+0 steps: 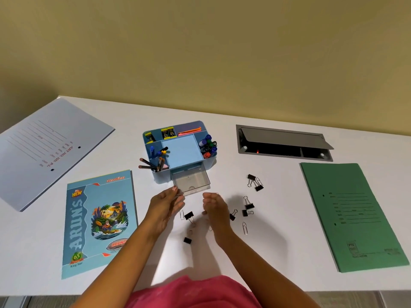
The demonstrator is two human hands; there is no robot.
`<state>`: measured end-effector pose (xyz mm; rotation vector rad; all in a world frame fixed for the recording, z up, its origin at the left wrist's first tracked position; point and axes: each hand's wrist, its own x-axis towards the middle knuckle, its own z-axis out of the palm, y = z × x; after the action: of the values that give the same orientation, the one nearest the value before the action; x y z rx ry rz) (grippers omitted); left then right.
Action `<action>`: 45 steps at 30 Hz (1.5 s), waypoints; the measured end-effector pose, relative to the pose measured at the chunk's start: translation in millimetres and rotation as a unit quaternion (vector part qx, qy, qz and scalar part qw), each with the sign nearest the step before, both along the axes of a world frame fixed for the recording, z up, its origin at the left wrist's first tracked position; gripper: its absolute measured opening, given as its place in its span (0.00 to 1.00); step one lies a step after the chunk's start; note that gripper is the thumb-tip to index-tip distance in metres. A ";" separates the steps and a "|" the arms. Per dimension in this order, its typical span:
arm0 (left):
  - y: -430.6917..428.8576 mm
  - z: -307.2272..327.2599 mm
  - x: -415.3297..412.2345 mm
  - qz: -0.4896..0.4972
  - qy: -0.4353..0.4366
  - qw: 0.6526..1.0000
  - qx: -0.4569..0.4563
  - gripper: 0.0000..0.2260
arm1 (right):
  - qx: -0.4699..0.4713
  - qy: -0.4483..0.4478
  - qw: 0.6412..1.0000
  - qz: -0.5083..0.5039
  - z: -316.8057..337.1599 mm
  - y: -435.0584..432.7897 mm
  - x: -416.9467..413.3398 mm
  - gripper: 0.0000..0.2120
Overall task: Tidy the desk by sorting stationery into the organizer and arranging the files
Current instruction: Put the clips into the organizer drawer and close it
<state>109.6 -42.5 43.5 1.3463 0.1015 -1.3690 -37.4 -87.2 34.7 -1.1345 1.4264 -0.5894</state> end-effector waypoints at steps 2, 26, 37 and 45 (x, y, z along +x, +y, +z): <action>0.3 -0.3 -0.8 -0.001 -0.003 1.000 -0.001 0.09 | -0.177 0.164 0.968 0.064 -9.0 2.8 -22.1 0.19; 0.8 0.9 -11.1 0.024 0.010 0.999 -0.018 0.09 | -0.275 0.404 0.831 0.266 -25.0 -4.6 -71.2 0.13; 0.5 -0.2 -7.5 0.027 0.020 0.999 -0.005 0.08 | -0.413 0.194 0.871 0.183 26.2 -18.6 -15.5 0.15; -0.7 2.5 -6.4 0.040 0.042 0.998 0.005 0.07 | -0.467 0.128 0.818 0.311 23.6 -33.9 34.3 0.10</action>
<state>103.2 -43.3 45.9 1.2793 0.2162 -1.3581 -3.0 -121.2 58.4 -2.4197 0.8300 -0.6802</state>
